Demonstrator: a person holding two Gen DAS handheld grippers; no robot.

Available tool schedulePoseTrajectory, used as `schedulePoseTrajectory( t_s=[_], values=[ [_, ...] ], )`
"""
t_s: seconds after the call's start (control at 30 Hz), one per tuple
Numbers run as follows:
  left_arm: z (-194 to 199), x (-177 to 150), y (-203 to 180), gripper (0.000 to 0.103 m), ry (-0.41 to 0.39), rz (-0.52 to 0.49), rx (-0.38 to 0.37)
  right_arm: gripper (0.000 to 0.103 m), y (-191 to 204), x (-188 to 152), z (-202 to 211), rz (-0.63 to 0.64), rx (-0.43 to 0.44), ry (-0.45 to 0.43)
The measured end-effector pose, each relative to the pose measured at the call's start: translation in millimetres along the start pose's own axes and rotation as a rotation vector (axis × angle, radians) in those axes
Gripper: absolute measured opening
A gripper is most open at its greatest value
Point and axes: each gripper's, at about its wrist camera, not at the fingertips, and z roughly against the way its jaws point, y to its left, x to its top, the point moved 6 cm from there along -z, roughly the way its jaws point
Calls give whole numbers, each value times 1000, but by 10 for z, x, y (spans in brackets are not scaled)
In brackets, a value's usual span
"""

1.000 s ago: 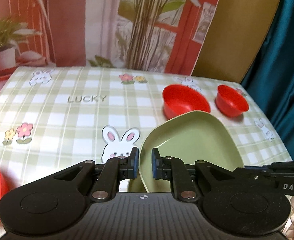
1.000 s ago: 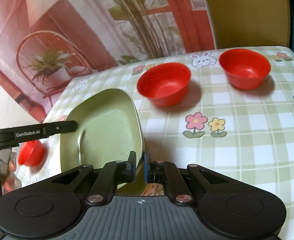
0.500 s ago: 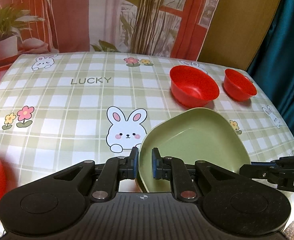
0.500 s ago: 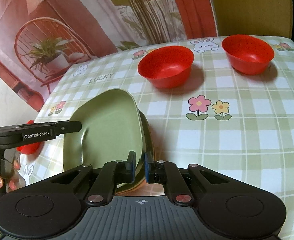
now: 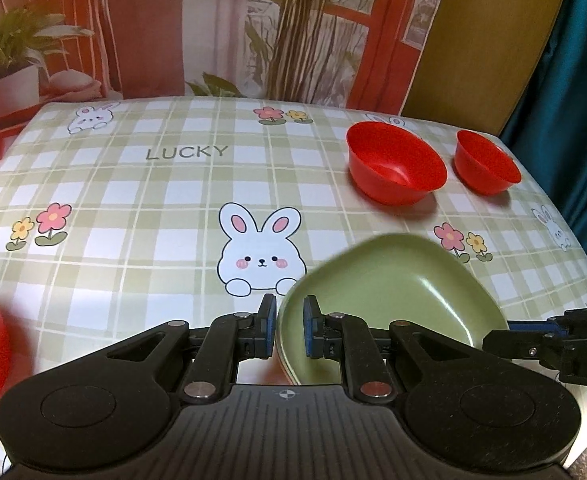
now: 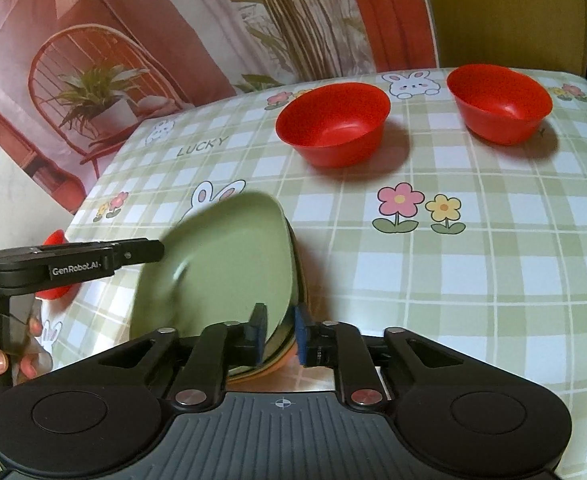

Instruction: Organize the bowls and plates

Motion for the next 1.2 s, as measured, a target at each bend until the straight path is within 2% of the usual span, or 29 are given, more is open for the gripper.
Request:
schedulePoseTrajectory(
  t_s=[0.3, 0.43, 0.8, 0.9, 1.0, 1.07, 1.2],
  values=[
    [64, 47, 61, 16, -27, 41, 6, 17, -60, 76, 66, 4, -22, -52],
    [71, 43, 72, 16, -31, 49, 10, 8, -78, 80, 66, 22, -22, -74],
    [27, -18, 63, 16, -15, 54, 14, 5, -97, -17, -33, 18, -4, -84],
    [31, -20, 82, 16, -19, 64, 15, 5, -106, -22, -36, 14, -4, -83],
    [71, 8, 114, 16, -26, 75, 8, 12, -106, 12, 10, -2, -4, -89],
    [161, 66, 168, 16, -46, 82, -5, 16, -85, 75, 92, -10, 1, -116],
    [456, 281, 382, 16, -111, 92, -9, 16, 43, 269, 244, 8, 19, -169]
  ],
)
